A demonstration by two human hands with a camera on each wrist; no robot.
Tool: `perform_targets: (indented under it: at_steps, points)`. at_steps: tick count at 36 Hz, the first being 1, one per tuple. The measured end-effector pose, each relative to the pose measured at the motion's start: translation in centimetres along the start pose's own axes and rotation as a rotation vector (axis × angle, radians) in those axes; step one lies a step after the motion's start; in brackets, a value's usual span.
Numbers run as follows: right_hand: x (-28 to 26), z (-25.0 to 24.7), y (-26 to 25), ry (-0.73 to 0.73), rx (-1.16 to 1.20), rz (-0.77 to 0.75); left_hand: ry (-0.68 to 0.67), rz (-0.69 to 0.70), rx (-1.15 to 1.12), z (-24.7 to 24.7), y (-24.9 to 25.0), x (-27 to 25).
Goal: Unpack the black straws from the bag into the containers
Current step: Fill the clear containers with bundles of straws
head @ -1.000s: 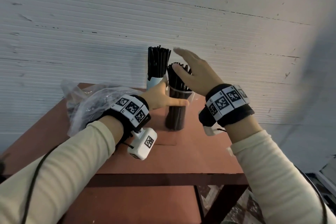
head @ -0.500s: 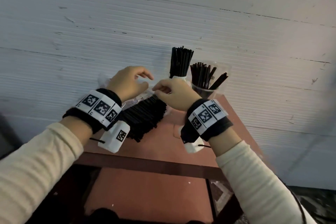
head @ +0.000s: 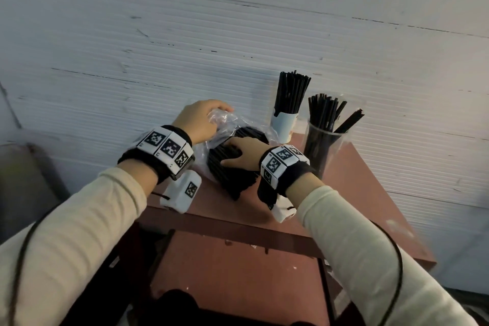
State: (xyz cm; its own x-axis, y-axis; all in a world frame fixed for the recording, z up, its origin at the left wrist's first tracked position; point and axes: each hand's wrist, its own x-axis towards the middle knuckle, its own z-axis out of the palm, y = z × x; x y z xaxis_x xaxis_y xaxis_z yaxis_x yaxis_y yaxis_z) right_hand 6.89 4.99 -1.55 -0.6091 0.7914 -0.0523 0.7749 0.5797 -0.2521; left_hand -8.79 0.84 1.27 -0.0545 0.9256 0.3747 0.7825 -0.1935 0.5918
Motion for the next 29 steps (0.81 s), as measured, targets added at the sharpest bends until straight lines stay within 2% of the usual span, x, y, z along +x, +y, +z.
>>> perform_targets:
  at_steps: [9, 23, 27, 29]
  points:
    - [-0.1, -0.5, -0.6, -0.046, 0.019, -0.062, -0.011, 0.007, -0.064, -0.2, 0.2, -0.1]
    - [-1.6, -2.0, 0.0, 0.081, 0.117, -0.055, -0.060, 0.054, -0.058, -0.3, -0.4, -0.4]
    - [-3.2, -2.7, 1.0, 0.050, 0.150, -0.053, -0.063, 0.057, -0.039, 0.0, -0.6, -0.8]
    - [-4.3, -3.1, 1.6, 0.030, 0.158, -0.052, -0.021, 0.089, 0.015, 0.4, -0.8, -0.9]
